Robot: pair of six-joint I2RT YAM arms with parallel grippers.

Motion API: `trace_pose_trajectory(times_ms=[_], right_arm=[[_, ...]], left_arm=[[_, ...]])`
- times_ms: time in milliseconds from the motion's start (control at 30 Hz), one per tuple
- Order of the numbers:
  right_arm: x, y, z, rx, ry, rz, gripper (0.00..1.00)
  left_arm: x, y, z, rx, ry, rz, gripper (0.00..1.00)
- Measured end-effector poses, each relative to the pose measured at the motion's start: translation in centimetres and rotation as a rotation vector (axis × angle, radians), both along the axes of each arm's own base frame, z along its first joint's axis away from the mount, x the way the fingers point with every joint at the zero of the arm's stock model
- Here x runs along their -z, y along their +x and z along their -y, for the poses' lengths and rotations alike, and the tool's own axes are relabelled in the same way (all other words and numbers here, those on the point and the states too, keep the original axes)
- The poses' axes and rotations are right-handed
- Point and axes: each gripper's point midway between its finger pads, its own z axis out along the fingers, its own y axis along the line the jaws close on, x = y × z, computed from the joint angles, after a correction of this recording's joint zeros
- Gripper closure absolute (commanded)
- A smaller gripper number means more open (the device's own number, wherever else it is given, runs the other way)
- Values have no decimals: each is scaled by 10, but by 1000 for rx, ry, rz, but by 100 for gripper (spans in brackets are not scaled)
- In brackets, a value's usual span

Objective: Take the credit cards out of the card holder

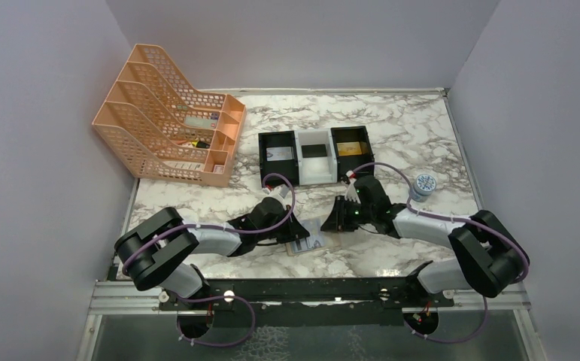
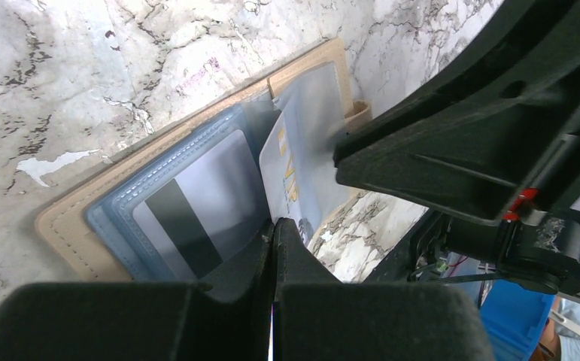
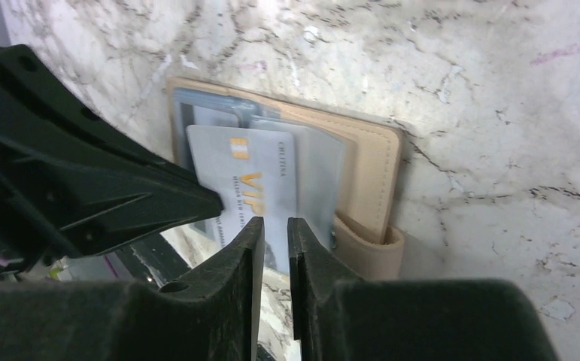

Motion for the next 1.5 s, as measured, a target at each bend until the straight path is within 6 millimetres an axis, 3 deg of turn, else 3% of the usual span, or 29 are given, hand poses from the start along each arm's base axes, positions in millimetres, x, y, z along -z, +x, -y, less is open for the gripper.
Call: trace_pose_trajectory(times_ms=[267, 367, 500, 700, 900, 1033, 1333, 1500], right_arm=[[-23, -3, -12, -77, 86, 47, 78], [-16, -4, -15, -91, 88, 23, 79], [8, -6, -15, -92, 56, -61, 80], [8, 6, -15, -53, 33, -47, 78], [1, 4, -10, -30, 28, -13, 66], [-15, 5, -10, -30, 60, 34, 44], [-66, 12, -15, -41, 164, 211, 38], [-91, 16, -5, -10, 209, 388, 37]], left_arm=[[1, 0, -1, 9, 10, 8, 100], [2, 0, -1, 10, 13, 8, 100], [2, -1, -2, 13, 19, 11, 100], [-4, -2, -5, 22, 22, 26, 100], [-14, -3, -16, 16, 56, 58, 100], [-15, -2, -25, 20, 119, 79, 100], [-51, 16, -38, 9, 147, 198, 100], [-63, 30, -49, -8, 130, 238, 100]])
